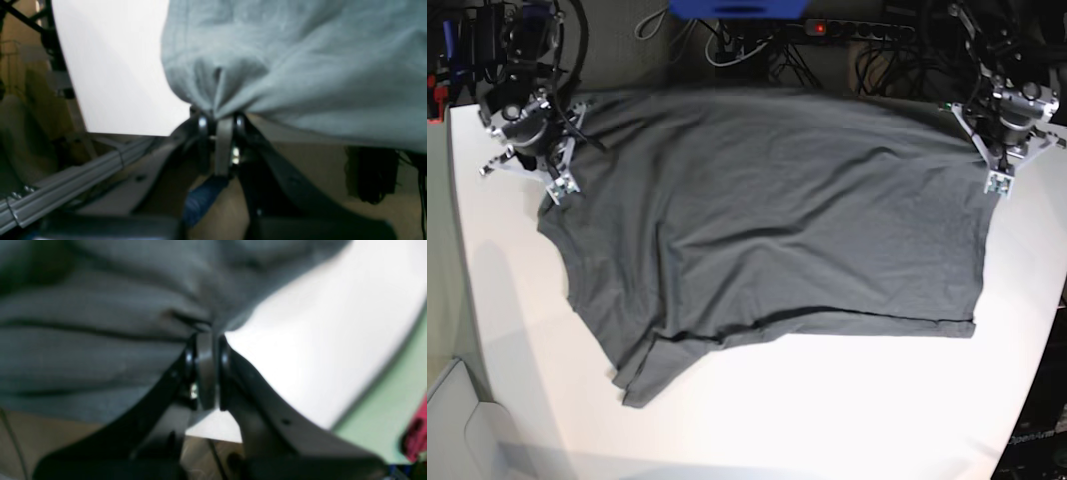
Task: Layout the t-shirt on the table in an organized manner, then fold the t-shirt properly
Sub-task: 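Lift the shirt by its corners with both grippers high above the table, then lower the shirt and drag it flat with both grippers, then pull the held corners apart with both grippers to stretch the shirt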
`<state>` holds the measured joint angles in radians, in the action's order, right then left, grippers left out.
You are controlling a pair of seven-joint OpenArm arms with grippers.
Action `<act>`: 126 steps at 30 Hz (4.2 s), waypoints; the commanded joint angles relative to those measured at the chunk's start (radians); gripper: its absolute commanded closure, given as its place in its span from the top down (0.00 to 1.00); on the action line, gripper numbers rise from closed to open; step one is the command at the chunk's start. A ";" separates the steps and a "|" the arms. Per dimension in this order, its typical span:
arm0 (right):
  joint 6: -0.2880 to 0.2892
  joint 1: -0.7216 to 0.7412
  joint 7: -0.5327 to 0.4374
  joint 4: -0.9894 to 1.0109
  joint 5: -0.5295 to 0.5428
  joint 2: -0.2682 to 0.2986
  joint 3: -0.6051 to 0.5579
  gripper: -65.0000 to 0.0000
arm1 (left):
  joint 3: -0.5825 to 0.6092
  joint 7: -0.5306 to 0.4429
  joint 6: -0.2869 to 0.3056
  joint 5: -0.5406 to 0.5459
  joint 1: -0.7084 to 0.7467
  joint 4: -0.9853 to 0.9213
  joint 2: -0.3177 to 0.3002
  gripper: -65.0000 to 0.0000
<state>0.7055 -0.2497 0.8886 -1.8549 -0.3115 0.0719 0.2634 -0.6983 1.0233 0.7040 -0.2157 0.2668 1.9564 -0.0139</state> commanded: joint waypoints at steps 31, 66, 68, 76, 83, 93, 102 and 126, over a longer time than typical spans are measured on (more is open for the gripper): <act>-0.007 1.245 -0.127 0.478 -0.119 0.207 0.014 0.00 | 0.397 0.035 -0.006 -0.089 -1.291 -0.613 -0.073 0.01; -0.007 0.441 -0.185 -0.022 -0.008 0.121 0.052 0.00 | 0.288 -0.034 -0.094 -0.081 -0.691 -0.345 -0.084 0.01; -0.007 0.421 -0.185 -0.019 -0.012 0.121 0.052 0.00 | 0.288 0.009 -0.094 -0.081 -0.662 -0.314 -0.084 0.01; -0.007 0.370 -0.184 0.022 -0.012 0.127 0.043 0.00 | 0.311 0.130 -0.094 -0.083 -0.556 -0.289 -0.143 0.01; -0.007 0.324 -0.185 0.100 -0.012 0.127 0.044 0.00 | 0.303 0.125 -0.094 -0.083 -0.429 -0.276 -0.149 0.01; -0.007 0.207 -0.184 0.107 -0.013 0.142 0.020 0.09 | 0.311 0.133 -0.094 -0.084 -0.331 -0.271 -0.145 0.20; -0.007 0.168 -0.182 0.065 -0.015 0.180 0.053 0.42 | 0.306 0.131 -0.094 -0.083 -0.255 -0.159 -0.143 0.66; -0.007 0.020 -0.101 -0.116 -0.012 0.085 0.196 0.60 | 0.299 0.157 -0.033 -0.086 -0.099 0.016 -0.146 0.66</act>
<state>0.7044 -0.2295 0.7990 -1.9541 -0.3290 0.1497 0.4587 -0.3969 1.1847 0.6773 -0.2916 0.1749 1.9514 -0.1471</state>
